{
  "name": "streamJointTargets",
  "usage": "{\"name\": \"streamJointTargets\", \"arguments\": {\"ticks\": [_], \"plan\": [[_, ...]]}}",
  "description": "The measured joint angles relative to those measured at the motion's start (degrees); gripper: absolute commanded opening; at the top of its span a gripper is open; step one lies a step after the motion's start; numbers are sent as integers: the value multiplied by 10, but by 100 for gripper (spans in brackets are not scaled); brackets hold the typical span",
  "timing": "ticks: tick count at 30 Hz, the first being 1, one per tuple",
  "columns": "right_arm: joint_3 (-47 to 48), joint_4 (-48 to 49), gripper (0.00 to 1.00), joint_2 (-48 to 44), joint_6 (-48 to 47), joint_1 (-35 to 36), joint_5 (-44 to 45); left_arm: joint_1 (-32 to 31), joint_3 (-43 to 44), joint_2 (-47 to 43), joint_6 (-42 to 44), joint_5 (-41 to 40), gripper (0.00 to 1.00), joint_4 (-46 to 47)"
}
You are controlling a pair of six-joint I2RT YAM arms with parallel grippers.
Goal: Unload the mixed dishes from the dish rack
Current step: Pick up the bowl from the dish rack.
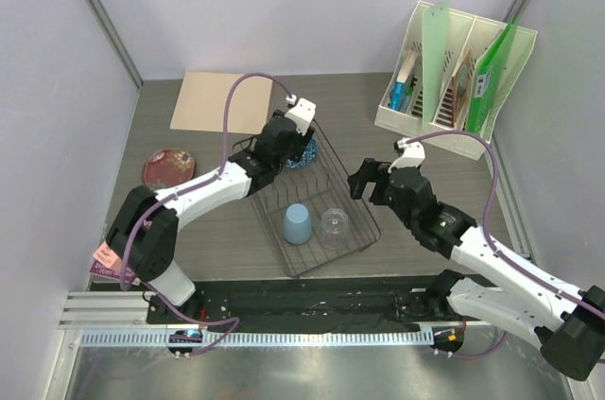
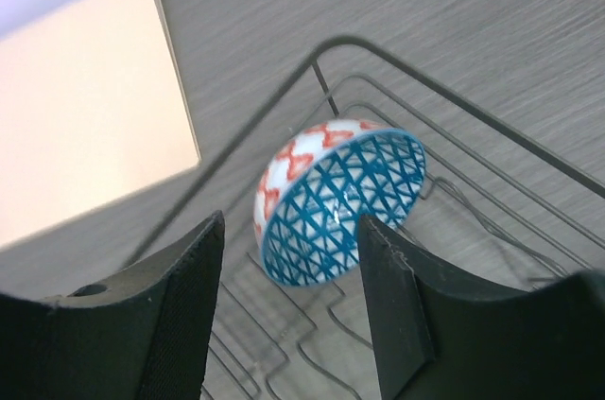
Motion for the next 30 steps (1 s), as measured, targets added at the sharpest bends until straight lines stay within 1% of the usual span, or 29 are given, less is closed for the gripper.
{"name": "streamJointTargets", "arguments": {"ticks": [2, 5, 8, 11, 12, 14, 15, 17, 18, 21, 27, 30], "plan": [[-7, 0, 100, -8, 0, 0, 0, 5, -1, 7, 38, 10, 60, 24], [-19, -2, 100, -18, 0, 0, 1, 12, 0, 16, 67, 26, 59, 43], [-26, -5, 100, -22, 0, 0, 2, 20, 6, 30, 85, 44, 57, 49], [-27, -5, 100, -22, 0, 0, 3, 27, 7, 46, 90, 60, 54, 49], [-27, -5, 100, -23, 0, 0, 3, 29, 7, 51, 91, 66, 48, 49], [-27, -5, 100, -23, 0, 0, 3, 34, 7, 59, 91, 79, 43, 49], [-27, -5, 100, -23, 0, 0, 3, 36, 7, 64, 91, 87, 37, 49], [-27, -5, 100, -23, 0, 0, 3, 41, 7, 69, 89, 100, 31, 49], [-27, -5, 100, -22, 0, 0, 3, 43, 6, 69, 93, 102, 24, 51], [-27, -5, 100, -21, 1, 0, 3, 51, 3, 69, 94, 110, 16, 57], [-27, -5, 100, -16, 2, 0, 2, 57, 2, 72, 106, 115, 11, 58], [-27, -5, 100, -17, 2, 0, 2, 57, 2, 77, 107, 115, 3, 61]]}}
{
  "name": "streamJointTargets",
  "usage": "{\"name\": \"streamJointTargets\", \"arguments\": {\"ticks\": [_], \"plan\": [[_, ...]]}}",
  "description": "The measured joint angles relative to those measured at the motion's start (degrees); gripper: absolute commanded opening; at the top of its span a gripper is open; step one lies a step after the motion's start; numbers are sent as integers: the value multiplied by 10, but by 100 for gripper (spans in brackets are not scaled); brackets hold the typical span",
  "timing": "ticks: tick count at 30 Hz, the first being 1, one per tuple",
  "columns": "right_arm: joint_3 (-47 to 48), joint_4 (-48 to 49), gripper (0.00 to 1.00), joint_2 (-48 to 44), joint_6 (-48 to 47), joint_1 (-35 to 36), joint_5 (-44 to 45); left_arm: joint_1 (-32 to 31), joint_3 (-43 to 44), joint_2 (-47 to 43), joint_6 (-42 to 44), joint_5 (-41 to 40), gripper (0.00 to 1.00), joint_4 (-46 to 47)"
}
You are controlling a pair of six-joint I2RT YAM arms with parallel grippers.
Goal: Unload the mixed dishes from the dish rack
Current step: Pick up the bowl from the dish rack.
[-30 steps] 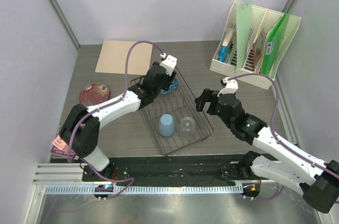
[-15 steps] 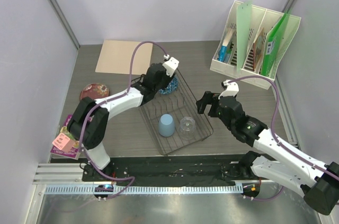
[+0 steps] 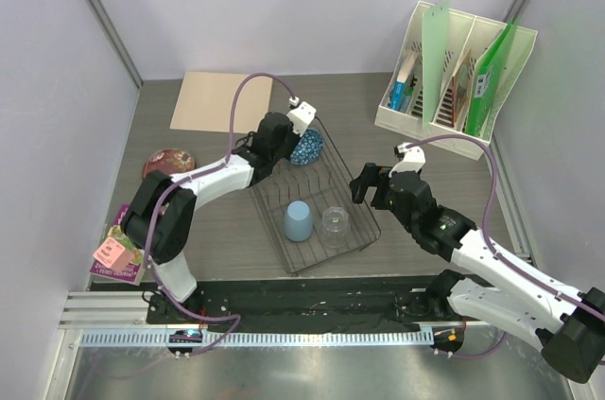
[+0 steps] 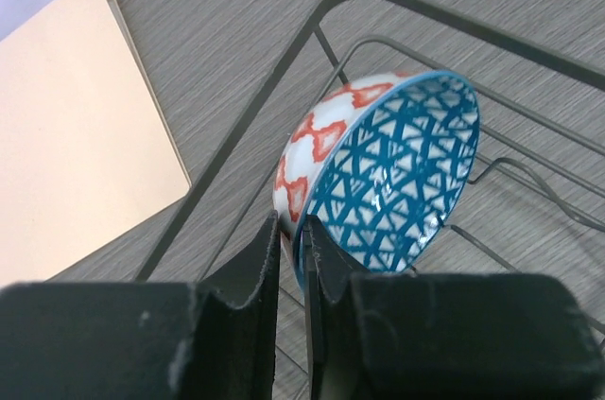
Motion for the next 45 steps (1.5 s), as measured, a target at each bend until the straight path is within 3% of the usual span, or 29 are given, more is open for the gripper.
{"name": "streamJointTargets", "arguments": {"ticks": [13, 24, 34, 41, 45], "plan": [[0, -5, 100, -3, 2, 0, 0, -2, -34, 6, -5, -33, 0, 49], [0, -7, 100, -3, 10, 0, 0, -10, -115, -64, 8, -115, 0, 89], [0, -8, 100, -3, 16, 0, 0, -31, -127, -104, 12, -143, 0, 121], [-1, -8, 100, -3, 18, 0, 0, -75, -141, -143, 46, -174, 0, 172], [-2, -8, 100, -1, 21, 0, 0, -125, -160, -153, 107, -209, 0, 234]]}}
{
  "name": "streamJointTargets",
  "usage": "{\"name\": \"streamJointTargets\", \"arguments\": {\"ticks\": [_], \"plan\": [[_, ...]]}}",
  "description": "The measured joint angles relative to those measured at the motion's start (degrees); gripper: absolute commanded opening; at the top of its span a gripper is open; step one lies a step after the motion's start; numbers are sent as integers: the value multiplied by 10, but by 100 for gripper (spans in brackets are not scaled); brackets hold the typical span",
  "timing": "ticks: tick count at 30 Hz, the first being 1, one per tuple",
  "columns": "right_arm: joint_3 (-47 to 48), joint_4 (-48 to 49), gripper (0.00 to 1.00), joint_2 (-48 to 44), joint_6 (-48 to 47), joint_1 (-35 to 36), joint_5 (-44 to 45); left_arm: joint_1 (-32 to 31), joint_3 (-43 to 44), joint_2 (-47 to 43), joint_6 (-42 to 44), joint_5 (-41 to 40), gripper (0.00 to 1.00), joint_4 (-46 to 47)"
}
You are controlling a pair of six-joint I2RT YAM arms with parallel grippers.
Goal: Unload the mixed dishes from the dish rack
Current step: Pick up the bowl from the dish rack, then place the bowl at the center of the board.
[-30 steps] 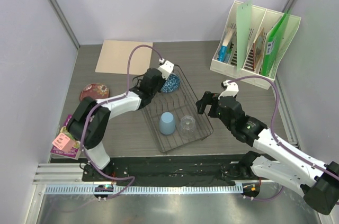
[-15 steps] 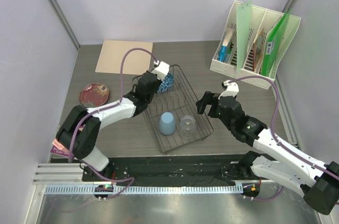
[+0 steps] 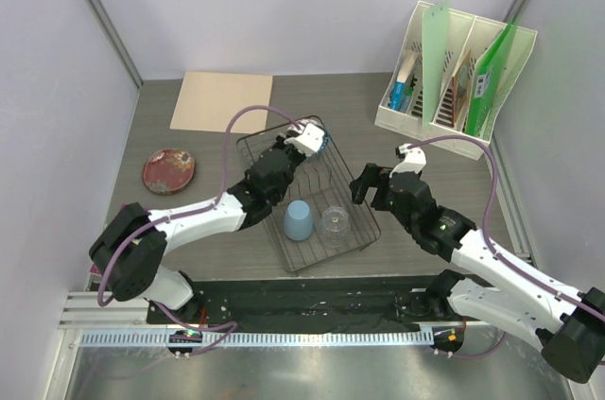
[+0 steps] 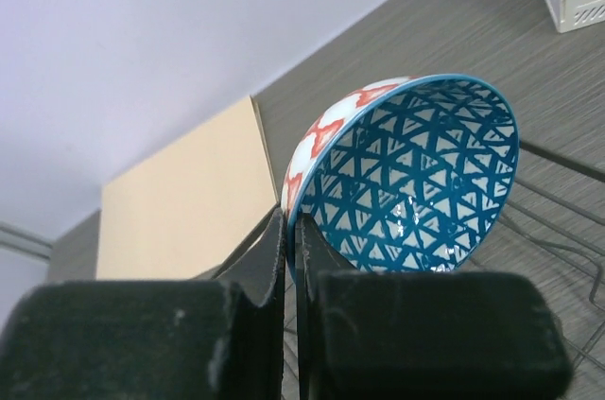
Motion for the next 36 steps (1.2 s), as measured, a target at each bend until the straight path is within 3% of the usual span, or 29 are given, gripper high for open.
{"name": "streamJointTargets", "arguments": {"ticks": [6, 11, 16, 20, 24, 30, 36], "plan": [[0, 0, 100, 3, 3, 0, 0, -55, -10, 0, 91, -52, 0, 73], [0, -2, 100, -1, 4, 0, 1, -65, -2, -10, 71, -91, 0, 59], [20, -30, 100, -14, 3, 0, 14, -62, 97, -28, -46, -116, 0, -127], [56, -50, 100, -24, 2, 0, 27, -45, 261, -23, -200, -106, 0, -334], [81, -57, 100, -33, 2, 0, 33, 6, 374, -21, -351, -29, 0, -483], [135, -88, 100, -19, -5, 0, 35, 90, 436, 9, -514, 108, 0, -646], [280, -122, 100, 54, -24, 0, 42, 86, 456, 53, -574, 183, 0, -747]]}}
